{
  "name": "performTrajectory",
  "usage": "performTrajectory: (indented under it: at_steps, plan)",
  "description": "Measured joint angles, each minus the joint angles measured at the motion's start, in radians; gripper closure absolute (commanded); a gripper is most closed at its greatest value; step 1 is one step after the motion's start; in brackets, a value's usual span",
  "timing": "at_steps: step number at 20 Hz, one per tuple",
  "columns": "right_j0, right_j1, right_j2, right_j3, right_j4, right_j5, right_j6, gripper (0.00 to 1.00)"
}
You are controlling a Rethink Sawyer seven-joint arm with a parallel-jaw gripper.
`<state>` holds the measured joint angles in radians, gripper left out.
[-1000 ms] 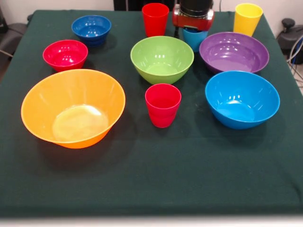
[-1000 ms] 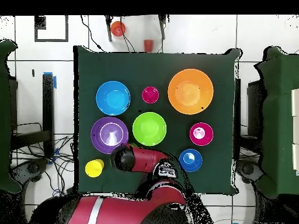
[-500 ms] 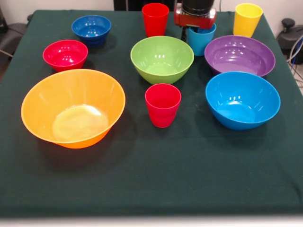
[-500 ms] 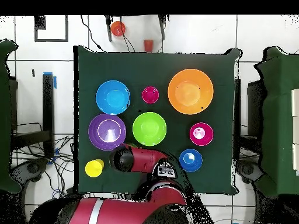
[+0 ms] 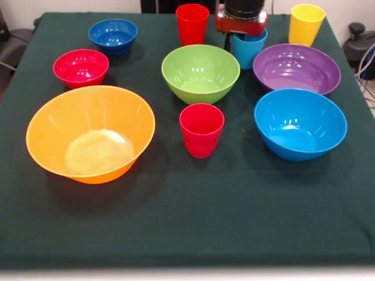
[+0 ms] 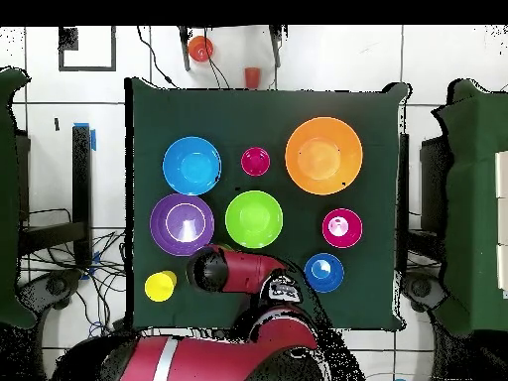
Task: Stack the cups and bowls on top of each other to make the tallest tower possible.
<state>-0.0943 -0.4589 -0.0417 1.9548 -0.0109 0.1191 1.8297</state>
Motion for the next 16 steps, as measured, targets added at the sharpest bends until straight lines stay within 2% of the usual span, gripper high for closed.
performTrajectory:
  at_steps: [9,16]
  plan:
    - [-0.015,-0.029,0.038,0.003,0.000,0.003,0.000,1.00]
    - [-0.065,-0.110,0.121,0.035,0.000,0.033,0.000,1.00]
